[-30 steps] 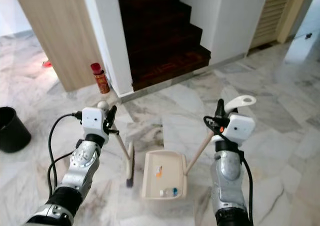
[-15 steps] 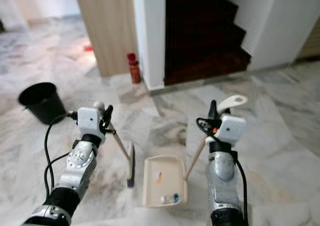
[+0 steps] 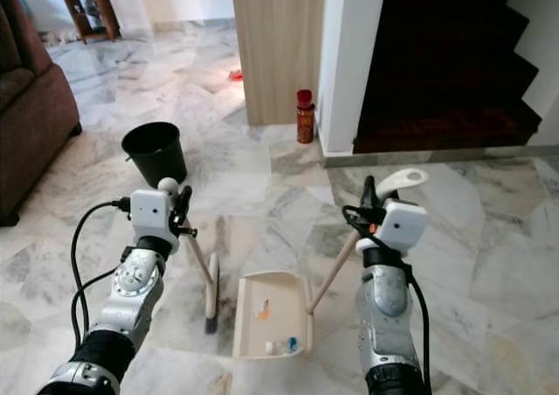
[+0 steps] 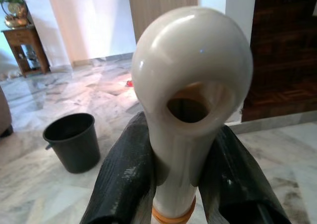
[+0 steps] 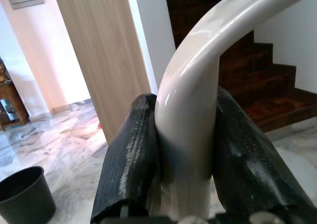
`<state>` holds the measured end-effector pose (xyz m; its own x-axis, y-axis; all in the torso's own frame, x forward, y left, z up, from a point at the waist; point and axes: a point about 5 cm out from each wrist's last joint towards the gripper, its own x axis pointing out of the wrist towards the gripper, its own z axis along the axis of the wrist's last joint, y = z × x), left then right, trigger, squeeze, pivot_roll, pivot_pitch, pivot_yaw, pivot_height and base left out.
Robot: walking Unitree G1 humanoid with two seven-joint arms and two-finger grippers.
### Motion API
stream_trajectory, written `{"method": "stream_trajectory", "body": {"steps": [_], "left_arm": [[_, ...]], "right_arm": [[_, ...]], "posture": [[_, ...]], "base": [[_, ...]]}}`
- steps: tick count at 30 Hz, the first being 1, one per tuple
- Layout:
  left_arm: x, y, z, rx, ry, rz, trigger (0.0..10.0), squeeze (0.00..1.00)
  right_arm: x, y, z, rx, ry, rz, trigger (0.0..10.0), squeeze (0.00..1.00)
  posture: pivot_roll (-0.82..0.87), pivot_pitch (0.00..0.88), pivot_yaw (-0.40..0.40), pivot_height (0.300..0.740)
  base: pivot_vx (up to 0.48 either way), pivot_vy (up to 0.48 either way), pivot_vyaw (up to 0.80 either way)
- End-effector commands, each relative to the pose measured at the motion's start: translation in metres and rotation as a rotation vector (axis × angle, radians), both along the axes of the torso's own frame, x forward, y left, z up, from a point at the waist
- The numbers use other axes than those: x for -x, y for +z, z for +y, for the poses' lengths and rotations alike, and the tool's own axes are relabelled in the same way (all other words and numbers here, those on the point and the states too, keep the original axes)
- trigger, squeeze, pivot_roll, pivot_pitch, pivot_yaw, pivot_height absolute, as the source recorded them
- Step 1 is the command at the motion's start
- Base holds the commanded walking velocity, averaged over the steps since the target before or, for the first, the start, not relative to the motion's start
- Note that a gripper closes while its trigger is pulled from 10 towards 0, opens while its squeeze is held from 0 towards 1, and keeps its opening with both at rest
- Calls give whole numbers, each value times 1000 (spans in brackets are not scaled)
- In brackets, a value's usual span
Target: Sweep floor
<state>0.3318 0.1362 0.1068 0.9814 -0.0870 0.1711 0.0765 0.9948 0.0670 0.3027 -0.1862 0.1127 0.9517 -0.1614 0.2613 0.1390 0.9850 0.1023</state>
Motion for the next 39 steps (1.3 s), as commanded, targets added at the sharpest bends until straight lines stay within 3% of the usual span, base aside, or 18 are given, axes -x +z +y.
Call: {"method": "stream_trajectory", "body": {"steps": [1, 39], "left_arm": [[-3, 14, 0, -11, -2, -56, 10000, 0], [-3, 16, 2, -8, 9, -58, 10000, 0]], "right_arm": [[-3, 9, 3, -5, 10, -42, 10000, 0], [-6, 12, 5, -24, 28, -48, 10000, 0]], "posture": [[3, 0, 47, 740], [10, 0, 44, 740]], "base": [[0, 296, 0], [0, 301, 0]]}}
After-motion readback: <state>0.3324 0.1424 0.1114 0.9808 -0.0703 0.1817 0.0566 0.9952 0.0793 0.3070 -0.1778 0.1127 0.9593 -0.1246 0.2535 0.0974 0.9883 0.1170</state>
